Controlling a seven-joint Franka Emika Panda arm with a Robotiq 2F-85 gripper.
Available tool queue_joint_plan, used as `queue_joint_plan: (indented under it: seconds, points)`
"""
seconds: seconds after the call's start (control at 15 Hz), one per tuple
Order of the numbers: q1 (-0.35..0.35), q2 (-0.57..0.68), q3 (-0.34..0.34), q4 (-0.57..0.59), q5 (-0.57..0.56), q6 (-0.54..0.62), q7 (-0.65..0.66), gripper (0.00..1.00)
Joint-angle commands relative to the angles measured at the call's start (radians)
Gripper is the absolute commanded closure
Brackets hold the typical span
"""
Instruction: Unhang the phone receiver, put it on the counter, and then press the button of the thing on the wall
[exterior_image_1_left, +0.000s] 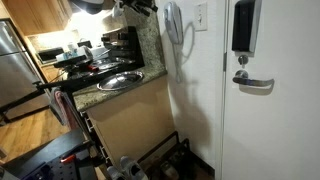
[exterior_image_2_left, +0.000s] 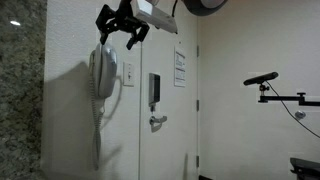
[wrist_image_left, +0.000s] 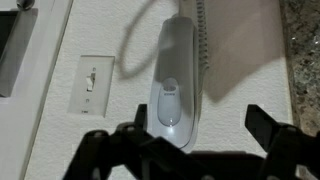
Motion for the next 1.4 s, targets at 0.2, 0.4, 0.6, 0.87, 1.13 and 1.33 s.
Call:
queue_joint_plan:
  seconds: [0.2,0.4,0.6,0.87,1.13,1.33]
  points:
    - [0.115,-0.092,-0.145,-0.011,0.169,0.056,-0.104,0.00]
    - [0.122,-0.101,-0.157,-0.017,0.232,0.058,-0.139,0.00]
    - [0.168,-0.157,-0.218,-0.038,0.487,0.072,-0.330,0.00]
    - [0.129,-0.200,-0.189,-0.029,0.710,0.073,-0.528,0.00]
    - [0.093,-0.248,-0.175,-0.009,0.847,0.056,-0.652,0.00]
    - [0.055,-0.265,-0.149,0.014,0.903,0.042,-0.715,0.00]
